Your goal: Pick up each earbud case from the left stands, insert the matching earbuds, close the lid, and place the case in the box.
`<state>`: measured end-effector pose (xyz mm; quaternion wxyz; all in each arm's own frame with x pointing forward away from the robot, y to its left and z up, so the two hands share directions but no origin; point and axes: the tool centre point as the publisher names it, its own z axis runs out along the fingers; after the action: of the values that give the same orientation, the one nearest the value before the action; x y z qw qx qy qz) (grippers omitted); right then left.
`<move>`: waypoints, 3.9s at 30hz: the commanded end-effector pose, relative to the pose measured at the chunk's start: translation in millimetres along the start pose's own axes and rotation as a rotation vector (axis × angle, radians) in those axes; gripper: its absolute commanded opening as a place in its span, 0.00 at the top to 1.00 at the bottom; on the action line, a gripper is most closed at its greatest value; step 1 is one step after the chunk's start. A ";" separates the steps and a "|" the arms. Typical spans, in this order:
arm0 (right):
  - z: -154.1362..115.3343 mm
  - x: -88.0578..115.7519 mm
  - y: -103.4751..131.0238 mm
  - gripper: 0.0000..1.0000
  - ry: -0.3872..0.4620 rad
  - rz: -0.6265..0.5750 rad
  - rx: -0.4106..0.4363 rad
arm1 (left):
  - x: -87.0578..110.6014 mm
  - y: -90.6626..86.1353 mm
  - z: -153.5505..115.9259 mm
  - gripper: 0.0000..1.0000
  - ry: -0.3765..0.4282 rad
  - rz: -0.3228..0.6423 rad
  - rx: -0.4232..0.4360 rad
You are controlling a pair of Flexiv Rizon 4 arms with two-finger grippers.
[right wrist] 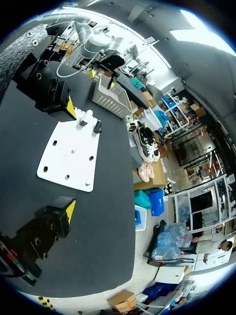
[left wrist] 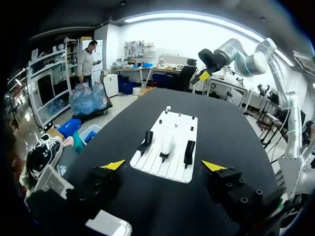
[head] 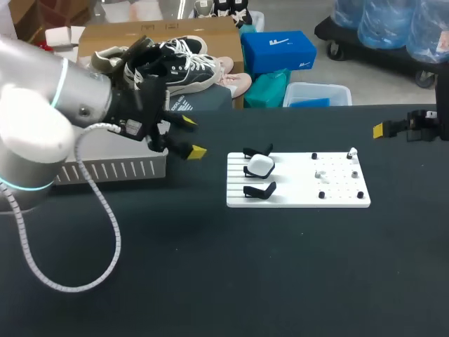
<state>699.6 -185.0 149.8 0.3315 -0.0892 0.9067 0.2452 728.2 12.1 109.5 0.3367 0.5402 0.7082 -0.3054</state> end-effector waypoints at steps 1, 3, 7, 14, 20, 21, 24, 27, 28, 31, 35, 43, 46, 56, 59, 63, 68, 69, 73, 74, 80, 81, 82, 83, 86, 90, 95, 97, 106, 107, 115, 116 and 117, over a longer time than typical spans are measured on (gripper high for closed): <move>0.5 -0.2 0.0 0.00 0.000 0.000 0.002 | -8.1 3.7 33.6 0.00 0.000 0.016 0.122; 0.5 -0.2 0.0 0.00 0.000 0.000 0.002 | -10.1 -0.6 41.0 0.00 -0.013 0.023 0.140; 0.5 -0.2 0.0 0.00 0.000 0.000 0.002 | -9.5 -9.7 53.7 0.00 -0.047 0.035 0.127; 0.5 -0.2 0.0 0.00 0.000 0.000 0.002 | 0.2 -15.8 76.7 0.00 -0.059 0.061 0.072; 0.5 -0.2 0.0 0.00 0.000 0.000 0.002 | 0.2 -7.1 89.6 0.00 -0.055 0.063 0.064; 0.5 -0.2 0.0 0.00 0.000 0.000 0.002 | -0.1 -5.7 91.3 0.00 -0.056 0.066 0.062; 0.5 -0.2 0.0 0.00 0.000 0.000 0.002 | -0.3 -2.3 97.7 0.00 -0.057 0.079 0.050; 0.5 -0.2 0.0 0.00 0.000 0.000 0.002 | -0.9 0.3 105.2 0.00 -0.050 0.094 0.063; 0.5 -0.2 0.0 0.00 0.000 0.000 0.002 | -1.2 1.3 107.2 0.00 -0.049 0.095 0.069; 0.5 -0.2 0.0 0.00 0.000 0.000 0.002 | -1.8 5.1 113.2 0.00 -0.050 0.098 0.091; 0.5 -0.2 0.0 0.00 0.000 0.000 0.002 | -1.6 8.8 122.3 0.00 -0.041 0.109 0.123; 0.5 -0.2 0.0 0.00 0.000 0.000 0.002 | -2.1 9.5 136.1 0.00 -0.022 0.126 0.164; 0.5 -0.2 0.0 0.00 0.000 0.000 0.002 | -3.9 9.3 138.0 0.00 -0.029 0.123 0.170; 0.5 -0.2 0.0 0.00 0.000 0.000 0.002 | 2.4 1.4 135.5 0.00 -0.040 0.122 0.184; 0.5 -0.2 0.0 0.00 0.000 0.000 0.002 | 4.3 -0.2 136.3 0.00 -0.037 0.125 0.184; 0.5 -0.2 0.0 0.00 0.000 0.000 0.002 | 4.3 -1.1 137.8 0.00 -0.036 0.129 0.186; 0.5 -0.2 0.0 0.00 0.000 0.000 0.002 | 5.2 -2.8 138.9 0.00 -0.038 0.134 0.189; 0.5 -0.2 0.0 0.00 0.000 0.000 0.002 | 5.7 -3.6 138.6 0.00 -0.039 0.137 0.190; 0.5 -0.2 0.0 0.00 0.000 0.000 0.002 | 7.9 -5.1 139.0 0.00 -0.042 0.138 0.194; 0.5 -0.2 0.0 0.00 0.000 0.000 0.002 | 8.7 -5.3 139.3 0.00 -0.041 0.138 0.193; 0.5 -0.2 0.0 0.00 0.000 0.000 0.002 | 11.5 -6.9 138.8 0.00 -0.038 0.149 0.189; 0.5 -0.2 0.0 0.00 0.000 0.000 0.002 | 11.6 -6.6 139.2 0.00 -0.039 0.151 0.188; 0.5 -0.2 0.0 0.00 0.000 0.000 0.002 | 11.6 -6.0 139.7 0.00 -0.039 0.151 0.188; 0.5 -0.2 0.0 0.00 0.000 0.000 0.002 | 11.6 -5.1 140.6 0.00 -0.038 0.152 0.187; 0.5 -0.2 0.0 0.00 0.000 0.000 0.002 | 12.1 -3.2 142.1 0.00 -0.038 0.150 0.189; 0.5 -0.2 0.0 0.00 0.000 0.000 0.002 | 12.9 -1.2 143.1 0.08 -0.040 0.147 0.191; 0.5 -0.2 0.0 0.00 0.000 0.000 0.002 | 11.5 1.4 144.0 0.14 -0.044 0.145 0.193; 0.5 -0.2 0.0 0.00 0.000 0.000 0.002 | 11.2 2.7 145.3 0.15 -0.044 0.144 0.192; 0.5 -0.2 0.0 0.00 0.000 0.000 0.002 | 10.6 6.8 149.1 0.33 -0.036 0.141 0.189; 0.5 -0.2 0.0 0.00 0.000 0.000 0.002 | 10.5 7.1 149.4 0.36 -0.037 0.140 0.190; 0.5 -0.2 0.0 0.00 0.000 0.000 0.002 | 10.8 8.1 151.3 0.53 -0.033 0.138 0.192; 0.5 -0.2 0.0 0.00 0.000 0.000 0.002 | 10.9 8.3 151.2 0.54 -0.033 0.137 0.192; 0.5 -0.2 0.0 0.00 0.000 0.000 0.002 | 10.9 8.4 151.2 0.55 -0.034 0.137 0.192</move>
<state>699.6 -185.0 149.8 0.3315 -0.0892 0.9067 0.2452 752.8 -99.3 12.0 0.3191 0.6100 0.6322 -0.3555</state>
